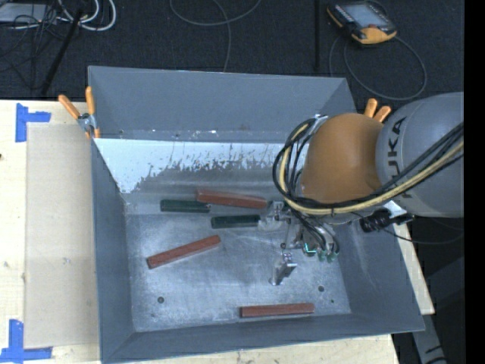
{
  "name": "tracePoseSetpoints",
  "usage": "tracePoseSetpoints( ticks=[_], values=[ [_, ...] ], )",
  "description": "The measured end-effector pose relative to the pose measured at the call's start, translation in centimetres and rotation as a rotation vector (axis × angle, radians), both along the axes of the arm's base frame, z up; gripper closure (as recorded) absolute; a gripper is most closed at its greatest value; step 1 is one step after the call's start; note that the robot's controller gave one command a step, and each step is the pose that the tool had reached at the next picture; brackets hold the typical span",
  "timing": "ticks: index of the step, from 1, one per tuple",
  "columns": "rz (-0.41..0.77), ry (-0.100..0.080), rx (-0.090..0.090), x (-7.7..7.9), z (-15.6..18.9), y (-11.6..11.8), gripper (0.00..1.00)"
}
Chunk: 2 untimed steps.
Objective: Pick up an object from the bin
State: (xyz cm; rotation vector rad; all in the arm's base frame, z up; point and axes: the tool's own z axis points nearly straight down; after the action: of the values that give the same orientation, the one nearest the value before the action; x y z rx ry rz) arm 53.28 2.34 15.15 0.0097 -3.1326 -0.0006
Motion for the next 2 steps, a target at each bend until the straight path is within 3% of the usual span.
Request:
tracePoseSetpoints(
  ticks=[1,2],
  values=[
    [-0.001,-0.007,0.0,0.2,0.4,0.0,0.0],
    [0.06,-0.018,0.0,5.6,-5.4,2.6,0.0]
  ],
)
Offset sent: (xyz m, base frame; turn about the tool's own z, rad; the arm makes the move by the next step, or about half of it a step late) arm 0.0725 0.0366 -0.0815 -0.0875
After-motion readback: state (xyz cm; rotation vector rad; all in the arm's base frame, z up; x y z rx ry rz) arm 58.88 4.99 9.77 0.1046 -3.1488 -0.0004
